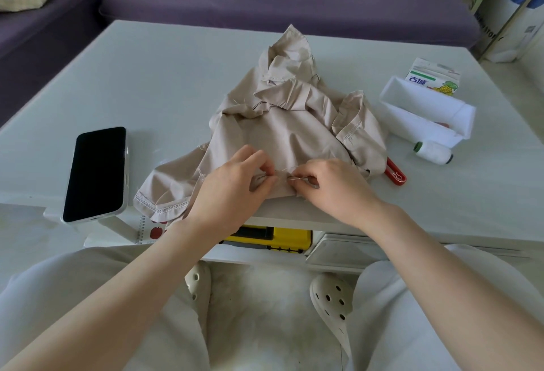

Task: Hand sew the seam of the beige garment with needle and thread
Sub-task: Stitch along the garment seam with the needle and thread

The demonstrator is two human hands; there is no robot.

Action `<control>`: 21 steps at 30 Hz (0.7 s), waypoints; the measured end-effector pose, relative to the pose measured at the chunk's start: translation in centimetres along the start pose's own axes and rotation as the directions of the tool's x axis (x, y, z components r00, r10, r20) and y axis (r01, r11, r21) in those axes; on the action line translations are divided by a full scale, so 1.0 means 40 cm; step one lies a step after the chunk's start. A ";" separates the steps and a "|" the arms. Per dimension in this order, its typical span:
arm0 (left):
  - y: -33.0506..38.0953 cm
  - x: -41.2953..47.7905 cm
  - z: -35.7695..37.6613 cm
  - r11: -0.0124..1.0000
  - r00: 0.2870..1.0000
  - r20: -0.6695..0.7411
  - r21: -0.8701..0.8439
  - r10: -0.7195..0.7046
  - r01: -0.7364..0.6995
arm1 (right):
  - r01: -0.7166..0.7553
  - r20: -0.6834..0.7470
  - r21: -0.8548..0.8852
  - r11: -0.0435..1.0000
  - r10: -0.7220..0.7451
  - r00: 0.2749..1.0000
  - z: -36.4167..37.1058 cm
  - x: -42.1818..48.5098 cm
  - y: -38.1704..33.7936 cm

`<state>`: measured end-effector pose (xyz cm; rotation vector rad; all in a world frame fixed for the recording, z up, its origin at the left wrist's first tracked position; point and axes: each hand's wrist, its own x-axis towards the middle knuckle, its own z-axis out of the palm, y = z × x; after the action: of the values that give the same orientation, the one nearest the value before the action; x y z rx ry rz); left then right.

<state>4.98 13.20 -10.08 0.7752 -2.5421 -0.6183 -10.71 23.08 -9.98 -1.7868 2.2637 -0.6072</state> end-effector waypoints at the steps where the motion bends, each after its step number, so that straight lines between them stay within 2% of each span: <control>1: -0.001 0.001 0.000 1.000 1.000 -0.003 -0.017 -0.013 0.013 | 0.002 0.003 0.001 1.000 -0.002 1.000 -0.001 0.000 0.000; 5: 0.001 0.002 0.000 0.993 0.998 0.002 -0.099 -0.068 0.068 | 0.002 0.009 0.007 1.000 -0.002 1.000 -0.002 -0.001 -0.003; 10: 0.002 0.001 -0.002 0.992 0.996 0.033 -0.094 -0.082 0.084 | -0.036 0.040 0.028 0.999 0.034 0.999 -0.002 0.004 -0.002; 13: 0.000 0.001 -0.005 0.986 0.995 0.022 -0.133 -0.095 0.097 | -0.077 0.077 0.179 0.981 0.064 0.995 -0.010 0.006 -0.011; 16: -0.006 -0.004 -0.006 0.986 0.997 0.023 -0.150 -0.074 0.077 | -0.146 0.102 0.369 0.918 0.116 0.988 -0.023 0.006 -0.022; 18: -0.010 -0.007 -0.011 0.988 0.995 0.081 -0.137 -0.058 0.069 | -0.155 0.067 0.415 0.896 0.140 0.988 -0.027 0.005 -0.025; 21: -0.014 -0.019 -0.027 0.986 0.969 0.243 -0.139 -0.052 0.088 | -0.108 0.036 0.401 0.910 0.102 0.994 -0.025 0.002 -0.024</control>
<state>6.31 12.92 -9.66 0.7813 -2.6517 -0.9664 -10.27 23.02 -8.65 -1.4538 2.0212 -0.9551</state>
